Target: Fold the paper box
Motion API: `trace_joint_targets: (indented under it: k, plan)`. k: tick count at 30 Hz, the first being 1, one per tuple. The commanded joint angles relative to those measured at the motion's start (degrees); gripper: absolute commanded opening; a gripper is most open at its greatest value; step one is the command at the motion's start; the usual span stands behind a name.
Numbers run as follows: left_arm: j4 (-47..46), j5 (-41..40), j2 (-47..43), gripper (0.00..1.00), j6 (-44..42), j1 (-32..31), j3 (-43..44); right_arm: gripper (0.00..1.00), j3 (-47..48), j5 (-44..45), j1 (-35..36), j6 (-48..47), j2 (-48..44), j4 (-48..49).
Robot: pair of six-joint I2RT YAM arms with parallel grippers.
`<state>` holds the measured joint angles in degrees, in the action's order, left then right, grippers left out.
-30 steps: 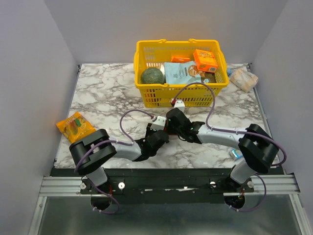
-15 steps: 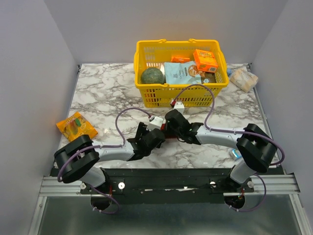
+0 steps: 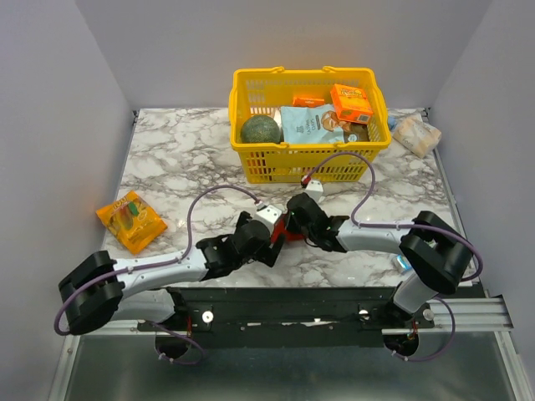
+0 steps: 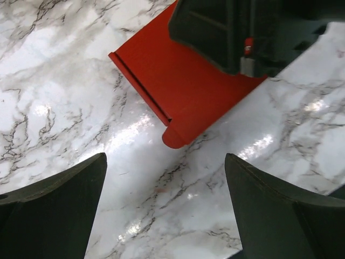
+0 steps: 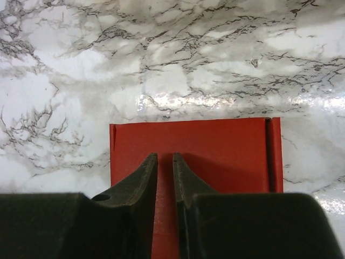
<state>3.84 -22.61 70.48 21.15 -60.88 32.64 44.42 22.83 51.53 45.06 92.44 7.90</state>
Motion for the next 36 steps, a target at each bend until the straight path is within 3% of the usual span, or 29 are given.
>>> trace_joint_targets:
  k: [1,5,7,10,15,16,19,30,36]
  plan:
    - [2.58,10.90,-6.83,0.99,-0.15,1.11,-1.79,0.25,-2.41,1.34,0.06,0.99,4.14,-4.74]
    - [-1.45,20.56,-12.11,0.98,5.02,7.07,-3.81,0.25,-2.24,0.81,-0.02,1.52,5.20,-4.74]
    - [-3.38,24.00,-12.12,0.93,7.23,11.20,-4.95,0.25,-2.32,0.73,0.06,1.87,5.55,-4.65]
    - [-9.01,25.69,-9.58,0.79,10.66,16.49,-5.83,0.25,-2.32,0.46,-0.02,1.96,5.82,-4.56]
    - [-14.47,23.67,0.43,0.70,12.16,19.39,-3.73,0.26,-2.41,0.11,-0.02,1.96,5.99,-4.56]
    - [-14.91,24.10,2.02,0.64,13.21,20.01,-3.21,0.26,-2.41,0.11,-0.02,2.05,5.91,-4.56]
    - [-18.50,26.56,7.47,0.61,15.32,22.38,-3.55,0.26,-2.68,-0.07,-0.02,2.05,5.56,-4.47]
    - [-28.18,29.99,16.80,0.57,15.68,23.62,-3.55,0.28,-2.68,-0.94,-0.02,1.61,5.82,-4.03]
    - [-29.67,31.04,21.97,0.49,14.80,23.62,-2.15,0.29,-2.24,-1.56,0.06,1.09,5.99,-3.68]
